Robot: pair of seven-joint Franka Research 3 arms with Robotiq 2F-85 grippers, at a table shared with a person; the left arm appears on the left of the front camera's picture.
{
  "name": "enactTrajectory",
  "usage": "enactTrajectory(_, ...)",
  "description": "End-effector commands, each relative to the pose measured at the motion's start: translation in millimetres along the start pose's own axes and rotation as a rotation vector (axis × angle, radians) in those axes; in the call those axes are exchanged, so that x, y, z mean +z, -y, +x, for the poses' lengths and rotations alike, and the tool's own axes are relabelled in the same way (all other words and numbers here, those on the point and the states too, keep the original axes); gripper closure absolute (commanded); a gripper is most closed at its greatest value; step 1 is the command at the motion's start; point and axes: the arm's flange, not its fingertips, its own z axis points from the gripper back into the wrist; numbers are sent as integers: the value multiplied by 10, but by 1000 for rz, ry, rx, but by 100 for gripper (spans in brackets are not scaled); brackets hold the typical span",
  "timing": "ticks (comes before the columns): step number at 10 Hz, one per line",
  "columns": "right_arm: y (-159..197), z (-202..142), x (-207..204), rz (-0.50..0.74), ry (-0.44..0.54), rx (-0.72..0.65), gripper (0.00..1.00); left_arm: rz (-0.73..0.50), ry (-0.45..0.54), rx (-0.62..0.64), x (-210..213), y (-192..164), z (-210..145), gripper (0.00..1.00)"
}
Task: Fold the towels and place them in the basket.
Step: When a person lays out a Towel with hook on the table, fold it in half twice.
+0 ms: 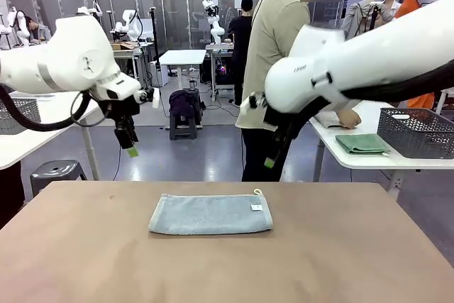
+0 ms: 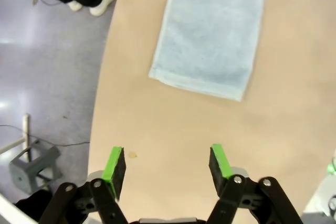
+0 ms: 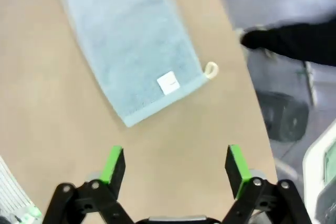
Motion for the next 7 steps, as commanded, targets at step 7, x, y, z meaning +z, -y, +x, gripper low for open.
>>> enactTrajectory(7, 88, -566, -59, 128, -97, -880, 4, -218, 193, -88, 185, -395, -691, 19)
